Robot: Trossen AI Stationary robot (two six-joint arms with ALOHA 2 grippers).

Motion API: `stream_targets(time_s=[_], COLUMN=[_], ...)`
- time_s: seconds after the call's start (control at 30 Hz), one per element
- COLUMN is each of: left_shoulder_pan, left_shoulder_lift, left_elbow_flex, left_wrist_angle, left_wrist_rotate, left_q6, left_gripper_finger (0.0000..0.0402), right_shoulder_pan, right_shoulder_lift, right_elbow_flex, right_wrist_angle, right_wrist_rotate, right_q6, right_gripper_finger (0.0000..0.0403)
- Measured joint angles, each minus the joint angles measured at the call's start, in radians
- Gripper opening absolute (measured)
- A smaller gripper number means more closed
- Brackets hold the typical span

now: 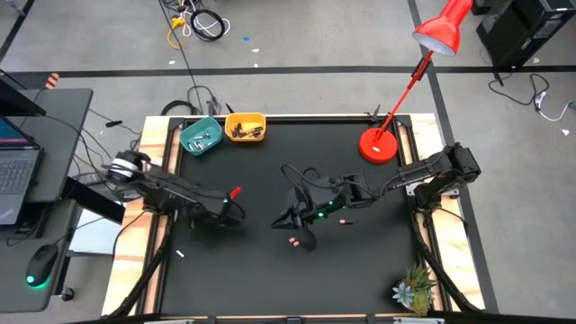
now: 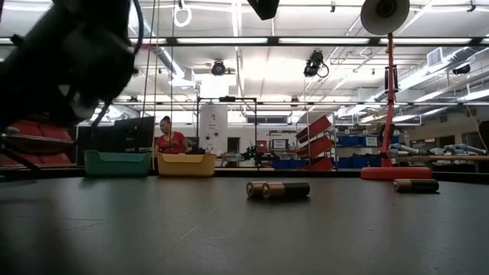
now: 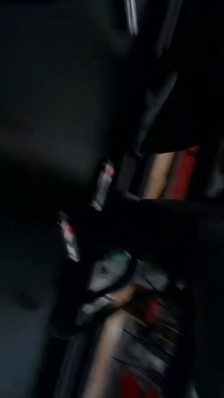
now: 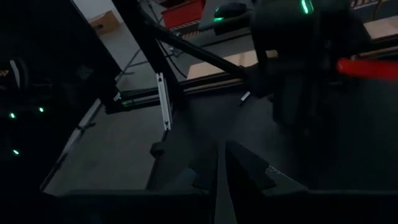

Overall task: Sort batteries
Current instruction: Put the top silver battery into the blue bin

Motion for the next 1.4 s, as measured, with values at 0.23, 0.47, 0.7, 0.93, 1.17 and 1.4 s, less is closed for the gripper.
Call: stream_targets(time_s=[0.23,0.47,0.7,0.93,1.17,1.4], left_shoulder_pan=[0.051,0.079,0.124,0.169,0.185,0.188], left_shoulder_lift=[0.150,0.233,0.278,0.341,0.335,0.336], left_elbow_flex=[0.000,0.000,-0.001,-0.024,-0.065,-0.097], left_wrist_angle=[-0.057,0.000,0.046,0.082,0.137,0.139], left_wrist_rotate=[-0.083,-0.145,-0.153,-0.152,-0.133,-0.079], left_q6=[0.139,0.208,0.240,0.322,0.329,0.350], left_gripper_finger=[0.0145,0.0199,0.0250,0.0224,0.0236,0.0236], right_shoulder_pan=[0.004,0.011,0.018,0.017,0.017,0.008], right_shoulder_lift=[0.000,-0.001,-0.001,-0.001,-0.001,-0.001], right_elbow_flex=[0.000,0.000,0.000,0.000,0.000,0.000], right_wrist_angle=[0.005,0.011,0.011,0.010,0.004,-0.015], right_wrist_rotate=[0.011,0.018,0.028,0.025,0.016,0.005], right_q6=[0.000,0.016,0.018,0.018,0.029,0.027], right_gripper_finger=[0.0041,0.0041,0.0041,0.0041,0.0041,0.0041])
